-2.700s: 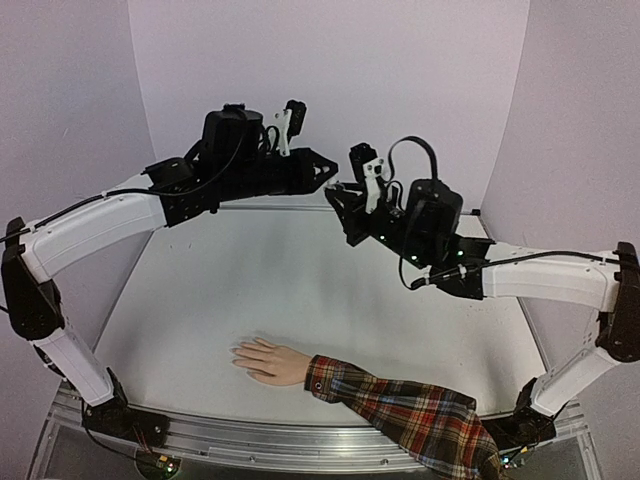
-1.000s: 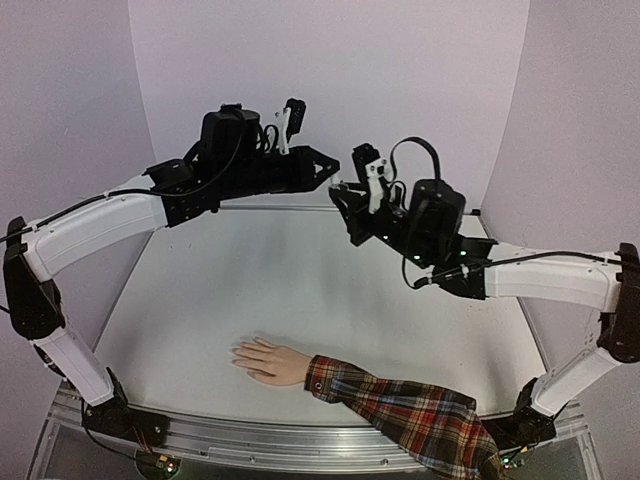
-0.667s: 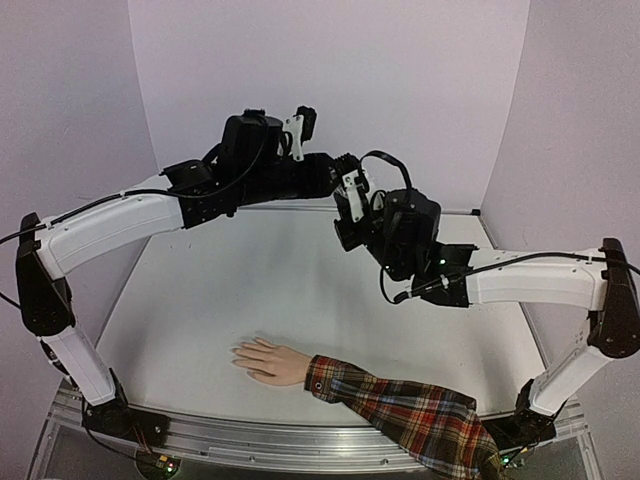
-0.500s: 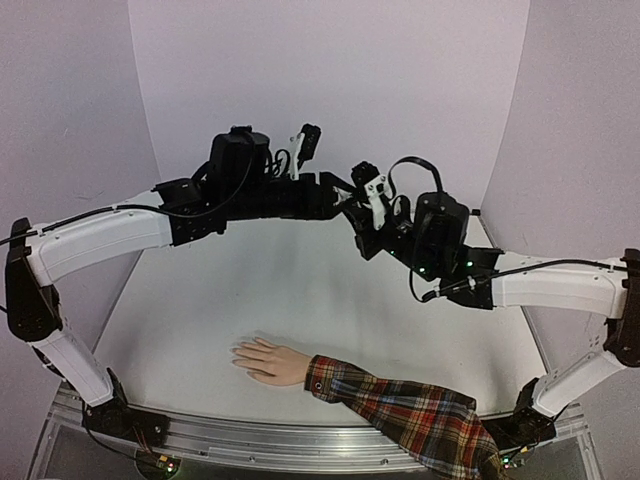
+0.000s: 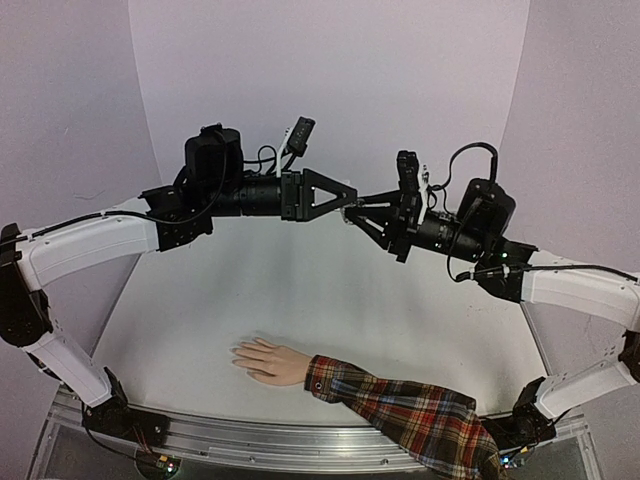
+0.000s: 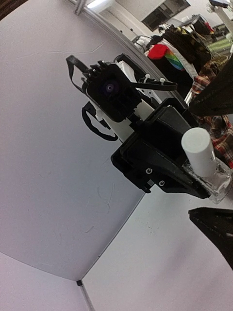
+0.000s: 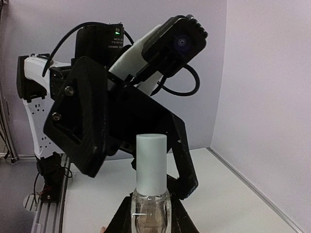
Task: Paint the nails
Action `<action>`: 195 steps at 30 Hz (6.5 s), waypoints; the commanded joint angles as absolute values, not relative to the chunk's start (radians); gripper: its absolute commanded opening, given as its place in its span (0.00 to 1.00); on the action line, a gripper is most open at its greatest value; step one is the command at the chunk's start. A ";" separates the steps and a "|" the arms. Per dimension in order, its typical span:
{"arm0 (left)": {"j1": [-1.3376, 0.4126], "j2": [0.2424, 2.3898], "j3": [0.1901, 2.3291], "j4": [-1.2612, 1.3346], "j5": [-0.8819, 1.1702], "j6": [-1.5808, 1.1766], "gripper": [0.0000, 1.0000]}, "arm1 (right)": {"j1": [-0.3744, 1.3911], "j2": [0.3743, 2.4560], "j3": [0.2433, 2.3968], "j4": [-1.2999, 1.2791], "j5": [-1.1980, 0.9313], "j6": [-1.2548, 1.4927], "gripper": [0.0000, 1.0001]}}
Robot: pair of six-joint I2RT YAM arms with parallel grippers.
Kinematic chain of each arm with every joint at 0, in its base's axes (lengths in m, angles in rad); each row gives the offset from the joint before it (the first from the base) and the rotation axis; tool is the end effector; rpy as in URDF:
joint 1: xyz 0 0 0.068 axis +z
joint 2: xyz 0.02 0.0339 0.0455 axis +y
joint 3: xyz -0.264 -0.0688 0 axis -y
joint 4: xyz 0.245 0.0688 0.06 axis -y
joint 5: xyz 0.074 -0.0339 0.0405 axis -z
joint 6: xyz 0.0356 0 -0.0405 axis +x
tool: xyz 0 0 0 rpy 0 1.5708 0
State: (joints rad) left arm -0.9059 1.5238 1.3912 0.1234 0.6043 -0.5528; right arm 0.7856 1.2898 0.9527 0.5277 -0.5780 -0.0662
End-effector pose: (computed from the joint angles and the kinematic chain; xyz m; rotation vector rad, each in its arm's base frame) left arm 0.2072 -0.2971 0.4033 0.8385 1.6261 -1.5605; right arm 0.1982 0.2258 0.3624 -1.0365 1.0655 0.9856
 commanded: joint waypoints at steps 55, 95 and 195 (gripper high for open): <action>-0.885 1.605 1.773 -0.497 0.447 -0.464 0.56 | 0.865 1.356 1.021 0.421 -0.259 -0.226 0.00; -0.887 1.722 1.929 -0.658 0.196 -0.571 0.00 | 0.955 1.457 1.081 0.441 0.182 -0.313 0.00; -0.910 1.002 0.401 -0.181 -0.204 -1.036 0.00 | 0.732 0.624 0.566 0.149 -0.029 -0.310 0.00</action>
